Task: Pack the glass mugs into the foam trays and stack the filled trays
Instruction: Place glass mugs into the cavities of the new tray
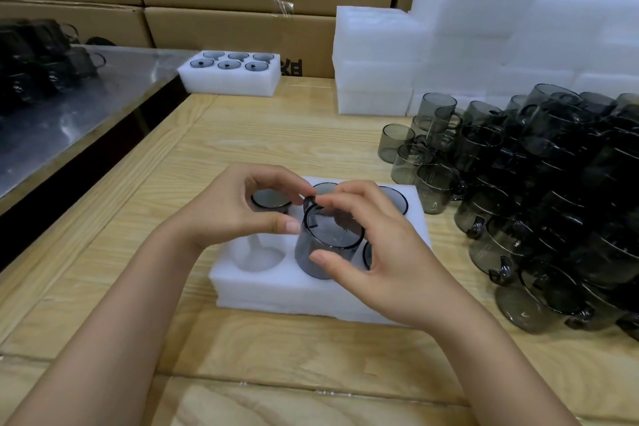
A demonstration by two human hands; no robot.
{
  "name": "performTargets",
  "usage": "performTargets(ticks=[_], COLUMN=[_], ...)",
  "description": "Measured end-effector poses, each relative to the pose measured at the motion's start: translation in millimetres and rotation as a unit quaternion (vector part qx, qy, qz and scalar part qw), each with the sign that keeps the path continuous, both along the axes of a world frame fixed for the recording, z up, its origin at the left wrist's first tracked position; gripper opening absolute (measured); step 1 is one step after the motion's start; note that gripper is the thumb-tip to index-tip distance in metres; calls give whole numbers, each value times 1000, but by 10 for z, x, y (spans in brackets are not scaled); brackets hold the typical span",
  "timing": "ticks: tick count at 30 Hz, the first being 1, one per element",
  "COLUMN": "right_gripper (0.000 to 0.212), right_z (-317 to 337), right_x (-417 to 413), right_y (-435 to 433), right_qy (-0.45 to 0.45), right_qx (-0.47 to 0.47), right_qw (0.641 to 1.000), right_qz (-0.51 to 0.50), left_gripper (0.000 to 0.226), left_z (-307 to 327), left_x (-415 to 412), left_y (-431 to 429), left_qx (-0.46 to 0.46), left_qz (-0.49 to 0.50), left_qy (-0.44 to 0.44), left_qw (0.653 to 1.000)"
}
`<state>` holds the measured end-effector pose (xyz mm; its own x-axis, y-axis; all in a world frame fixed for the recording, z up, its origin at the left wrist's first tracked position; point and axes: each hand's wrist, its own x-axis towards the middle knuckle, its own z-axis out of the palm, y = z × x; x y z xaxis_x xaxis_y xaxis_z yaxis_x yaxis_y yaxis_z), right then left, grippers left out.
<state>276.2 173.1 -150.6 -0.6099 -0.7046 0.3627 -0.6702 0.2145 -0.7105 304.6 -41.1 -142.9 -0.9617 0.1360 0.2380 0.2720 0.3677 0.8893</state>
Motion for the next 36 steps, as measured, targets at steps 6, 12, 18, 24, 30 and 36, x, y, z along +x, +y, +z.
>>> performTargets(ticks=[6, 12, 18, 24, 30, 36], right_gripper=[51, 49, 51, 49, 46, 68], right_z=[20, 32, 92, 148, 262, 297], right_x=[0, 5, 34, 19, -43, -55], right_y=[31, 28, -14, -70, -123, -577], right_qy=[-4, 15, 43, 68, 31, 90], right_qx=[46, 81, 119, 197, 211, 149], right_qw=[999, 996, 992, 978, 977, 982], right_qz=[26, 26, 2, -6, -15, -78], left_gripper=[49, 42, 47, 46, 45, 36], left_z=[-7, -7, -25, -55, -81, -71], left_x=[-10, -18, -27, -42, -38, -102], left_y=[82, 58, 38, 7, -2, -149], left_qx=[-59, -75, -93, -124, -118, 186], left_qz=[-12, -27, -37, -27, -45, 75], left_qy=[0, -28, -54, -69, -50, 43], left_qw=[998, 996, 993, 990, 991, 979])
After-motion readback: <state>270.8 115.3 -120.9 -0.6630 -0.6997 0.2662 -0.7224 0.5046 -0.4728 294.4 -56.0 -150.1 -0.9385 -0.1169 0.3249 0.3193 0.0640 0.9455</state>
